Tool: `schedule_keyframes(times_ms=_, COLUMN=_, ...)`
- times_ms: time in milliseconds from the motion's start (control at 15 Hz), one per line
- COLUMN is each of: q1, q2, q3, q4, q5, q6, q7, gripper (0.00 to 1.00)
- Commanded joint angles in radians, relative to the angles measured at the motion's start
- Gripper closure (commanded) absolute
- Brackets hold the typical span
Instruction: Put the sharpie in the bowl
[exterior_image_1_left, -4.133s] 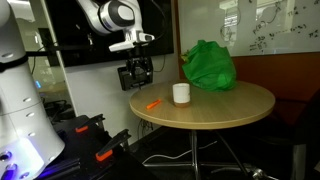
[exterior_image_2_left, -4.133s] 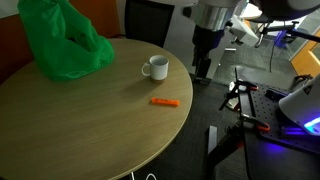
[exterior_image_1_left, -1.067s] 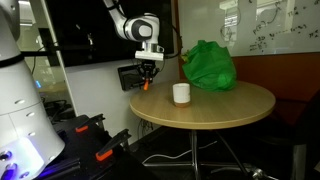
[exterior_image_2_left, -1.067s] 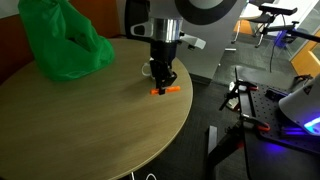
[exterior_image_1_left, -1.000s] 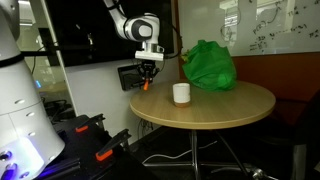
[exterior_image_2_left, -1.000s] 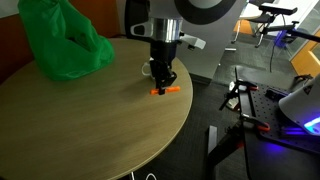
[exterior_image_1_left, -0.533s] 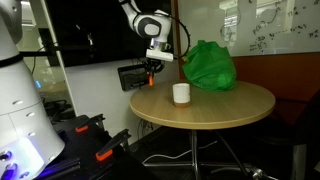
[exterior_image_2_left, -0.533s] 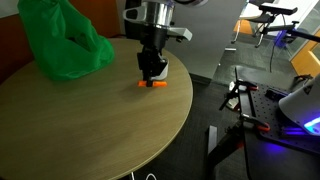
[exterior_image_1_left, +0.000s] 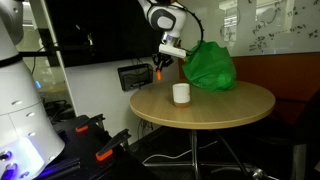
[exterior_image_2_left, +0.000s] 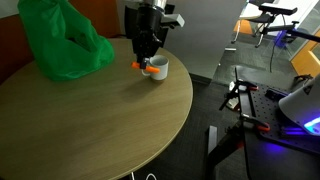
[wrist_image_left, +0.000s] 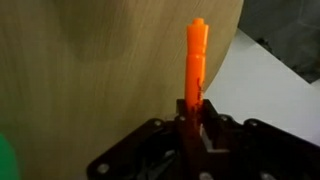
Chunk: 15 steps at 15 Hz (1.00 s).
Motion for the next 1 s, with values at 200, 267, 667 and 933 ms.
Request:
schedule_keyframes(times_ms=200, q1=-0.013, q2=0.007, q3=-0.067, q4=0.044, q5=0.083, q6=-0.043, q7=-0.121, gripper=0.95)
schedule_keyframes(times_ms=267, q1=-0.014, q2=0.007, q3=-0.076, q4=0.044, q5=0.09, q6=-0.043, q7=-0.133, gripper=0.95)
schedule_keyframes(times_ms=667, q1=-0.028, q2=0.017, q3=-0.116, q4=0.036, q5=0.145, q6=-0.029, q7=-0.203, gripper=0.95)
schedule_keyframes(times_ms=933, q1=-0.029, q2=0.037, q3=-0.141, q4=0.031, q5=0.168, q6=0.0, q7=-0.224, gripper=0.95)
